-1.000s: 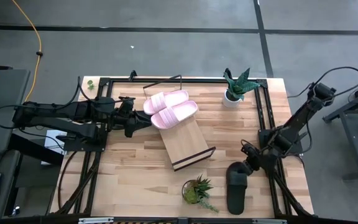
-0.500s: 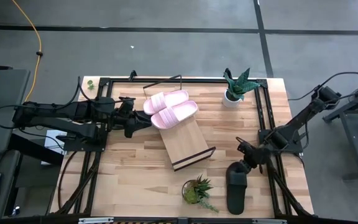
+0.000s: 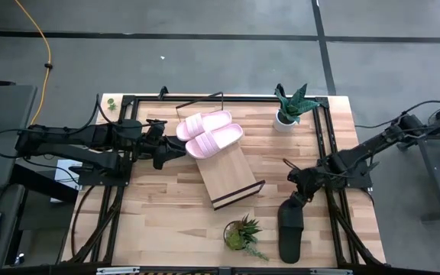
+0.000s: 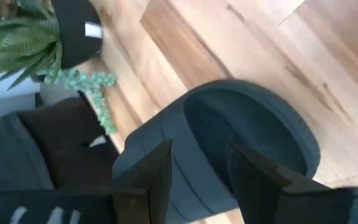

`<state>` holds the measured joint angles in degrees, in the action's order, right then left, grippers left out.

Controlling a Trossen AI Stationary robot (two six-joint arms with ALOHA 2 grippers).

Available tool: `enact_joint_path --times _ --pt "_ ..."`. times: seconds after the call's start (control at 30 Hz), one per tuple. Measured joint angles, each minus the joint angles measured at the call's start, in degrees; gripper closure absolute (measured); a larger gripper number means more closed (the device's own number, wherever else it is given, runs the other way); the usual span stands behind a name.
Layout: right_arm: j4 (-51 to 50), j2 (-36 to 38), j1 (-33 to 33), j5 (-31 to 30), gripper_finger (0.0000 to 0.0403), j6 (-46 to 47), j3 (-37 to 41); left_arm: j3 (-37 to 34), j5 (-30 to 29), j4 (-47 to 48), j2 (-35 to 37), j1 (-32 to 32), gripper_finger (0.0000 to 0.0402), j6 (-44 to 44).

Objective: Pick and place slides into the shelf
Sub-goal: Put the right black slides on the shelf

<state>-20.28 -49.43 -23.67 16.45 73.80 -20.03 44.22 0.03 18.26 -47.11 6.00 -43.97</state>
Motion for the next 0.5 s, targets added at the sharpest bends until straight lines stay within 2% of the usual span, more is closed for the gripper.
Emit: enact_joint_path --times 0.1,0.27,0.4,0.5 --pt "0.4 0.0 1.9 4.5 0.0261 -2.4 1.1 0.0 0.4 0.0 0.0 0.0 0.0269 0.0" --pt "7.3 0.0 4.2 11.9 0.0261 -3.3 5.1 0.0 0.8 0.1 0.0 0.0 0.0269 -0.4" --pt "12.4 0.0 5.1 14.1 0.0261 -3.8 7.3 0.0 0.8 0.4 0.0 0.0 0.0269 -1.5" --pt "12.3 0.0 5.7 14.3 0.0261 -6.1 7.8 0.0 0.8 0.5 0.0 0.0 0.0269 -2.2"
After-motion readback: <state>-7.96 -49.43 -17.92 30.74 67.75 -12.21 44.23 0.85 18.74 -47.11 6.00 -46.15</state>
